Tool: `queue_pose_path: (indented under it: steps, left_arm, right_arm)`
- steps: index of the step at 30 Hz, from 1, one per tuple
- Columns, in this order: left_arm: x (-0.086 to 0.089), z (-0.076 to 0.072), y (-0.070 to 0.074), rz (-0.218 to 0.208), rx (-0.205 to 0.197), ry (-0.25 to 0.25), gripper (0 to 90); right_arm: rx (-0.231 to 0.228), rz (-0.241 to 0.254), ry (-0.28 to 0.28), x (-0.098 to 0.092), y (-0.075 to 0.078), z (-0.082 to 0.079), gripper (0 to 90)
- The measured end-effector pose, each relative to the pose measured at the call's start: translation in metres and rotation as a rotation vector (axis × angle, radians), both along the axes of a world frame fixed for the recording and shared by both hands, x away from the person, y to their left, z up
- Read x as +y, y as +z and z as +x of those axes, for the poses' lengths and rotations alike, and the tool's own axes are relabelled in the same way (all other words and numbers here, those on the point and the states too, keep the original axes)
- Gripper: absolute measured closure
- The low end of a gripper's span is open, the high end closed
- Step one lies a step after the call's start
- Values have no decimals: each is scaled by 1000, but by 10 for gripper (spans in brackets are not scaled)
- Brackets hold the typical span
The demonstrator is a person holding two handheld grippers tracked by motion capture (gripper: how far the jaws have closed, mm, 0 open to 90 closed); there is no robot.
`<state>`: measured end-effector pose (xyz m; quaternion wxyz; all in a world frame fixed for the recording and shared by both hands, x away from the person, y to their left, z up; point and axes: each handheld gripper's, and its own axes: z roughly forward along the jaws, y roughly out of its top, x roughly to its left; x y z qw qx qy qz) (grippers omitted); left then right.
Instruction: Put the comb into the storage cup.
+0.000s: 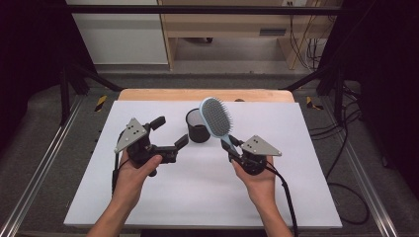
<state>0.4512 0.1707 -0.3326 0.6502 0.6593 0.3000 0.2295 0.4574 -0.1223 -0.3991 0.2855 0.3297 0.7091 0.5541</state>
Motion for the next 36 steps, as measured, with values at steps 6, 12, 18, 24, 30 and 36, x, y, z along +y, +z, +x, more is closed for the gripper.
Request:
queue_pose_path:
  steps: [6, 12, 18, 24, 30, 36]
  left_arm:
    - [-15, 7, -2, -14, 26, -22, 22]
    - [-29, 8, -4, -5, 27, -26, 22]
    - [-38, 9, -7, -6, 42, -21, 23]
    - [-42, 11, -8, 1, 58, -18, 25]
    - [-39, 16, -10, -2, 76, -9, 37]
    - [-37, 23, -14, -26, 115, -18, 88]
  right_arm:
    - [-17, -7, 19, 15, -5, -1, 696]
    - [-31, 0, 37, 17, -10, -5, 696]
    - [-35, -3, 46, 20, -15, -10, 697]
    - [-47, 12, 57, 23, -15, -14, 697]
    - [-56, 24, 67, 29, -16, -15, 697]
    - [-62, 34, 74, 33, -17, -15, 696]
